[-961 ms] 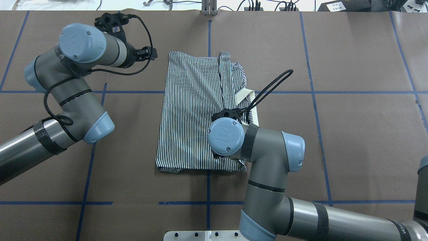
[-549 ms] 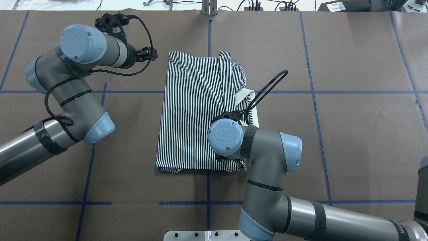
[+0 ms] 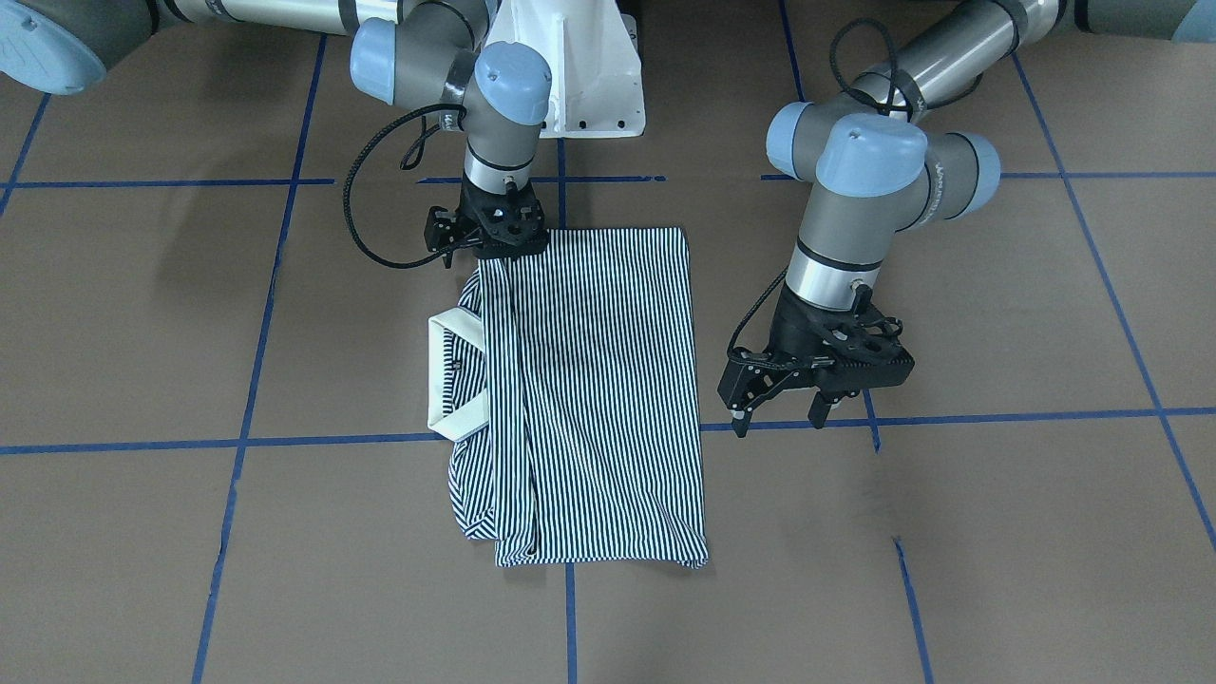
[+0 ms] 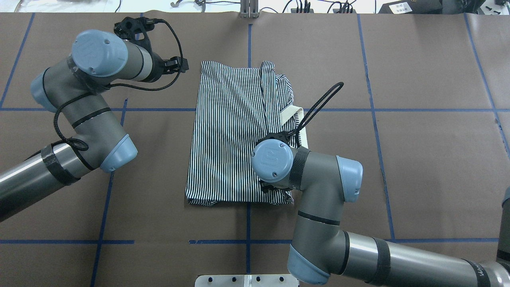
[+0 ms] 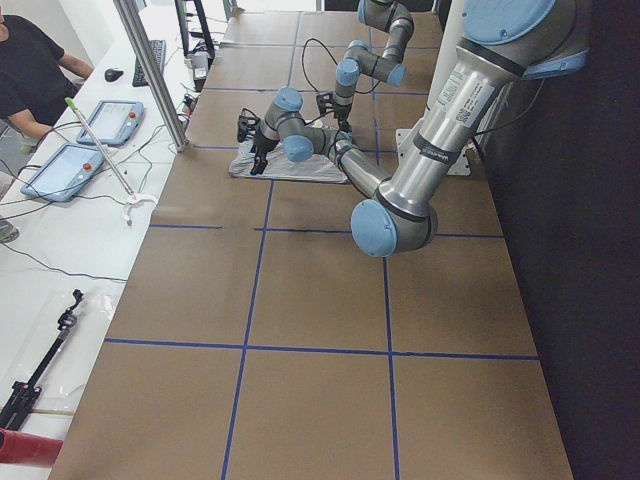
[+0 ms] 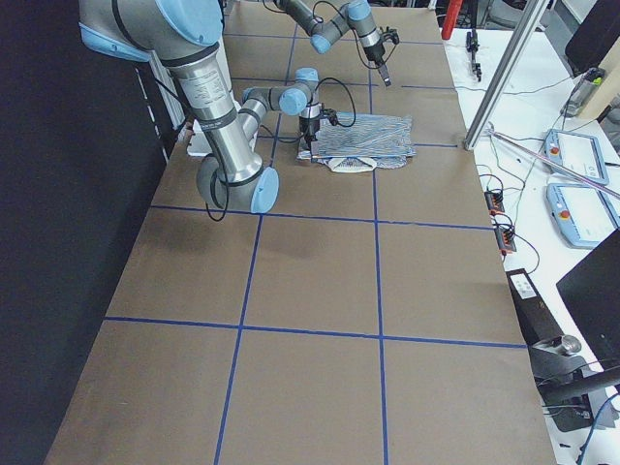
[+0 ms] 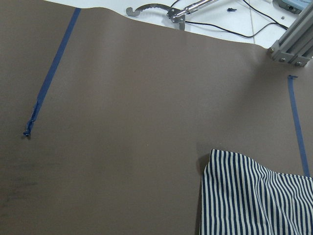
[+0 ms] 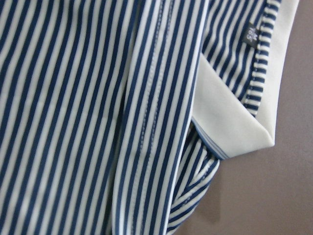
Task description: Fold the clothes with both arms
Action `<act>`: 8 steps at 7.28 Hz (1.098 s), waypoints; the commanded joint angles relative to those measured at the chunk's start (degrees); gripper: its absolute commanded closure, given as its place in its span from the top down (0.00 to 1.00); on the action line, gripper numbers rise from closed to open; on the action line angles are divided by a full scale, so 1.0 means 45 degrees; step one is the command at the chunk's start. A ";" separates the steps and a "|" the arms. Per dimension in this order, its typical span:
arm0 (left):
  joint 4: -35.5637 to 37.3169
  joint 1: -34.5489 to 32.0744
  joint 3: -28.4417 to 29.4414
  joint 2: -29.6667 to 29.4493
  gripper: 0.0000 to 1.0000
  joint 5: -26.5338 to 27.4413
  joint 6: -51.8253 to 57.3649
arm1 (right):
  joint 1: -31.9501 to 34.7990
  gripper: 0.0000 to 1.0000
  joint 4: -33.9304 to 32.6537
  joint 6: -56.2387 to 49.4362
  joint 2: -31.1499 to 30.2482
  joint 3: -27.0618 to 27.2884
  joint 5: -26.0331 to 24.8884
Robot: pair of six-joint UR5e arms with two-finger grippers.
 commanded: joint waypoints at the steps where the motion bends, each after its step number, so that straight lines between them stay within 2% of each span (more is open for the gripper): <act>1: 0.0007 0.0010 -0.0021 -0.0016 1.00 0.0002 -0.0006 | 0.0208 1.00 0.0018 -0.0093 -0.0159 -0.0028 0.0011; 4: -0.0012 0.0030 -0.0040 -0.0055 1.00 -0.0018 -0.0025 | 0.0792 1.00 0.0096 -0.0834 -0.0761 0.0127 0.0069; 5: -0.0012 0.0030 -0.0040 -0.0094 1.00 -0.0018 -0.0025 | 0.1066 1.00 0.0116 -0.1338 -0.1209 0.0418 0.0069; 6: -0.0012 0.0030 -0.0021 -0.0094 1.00 -0.0018 -0.0025 | 0.1397 1.00 0.0097 -0.1885 -0.1987 0.1253 0.0128; 8: -0.0012 0.0030 -0.0040 -0.0094 1.00 -0.0018 -0.0025 | 0.1751 1.00 0.0135 -0.2027 -0.1706 0.1652 0.0751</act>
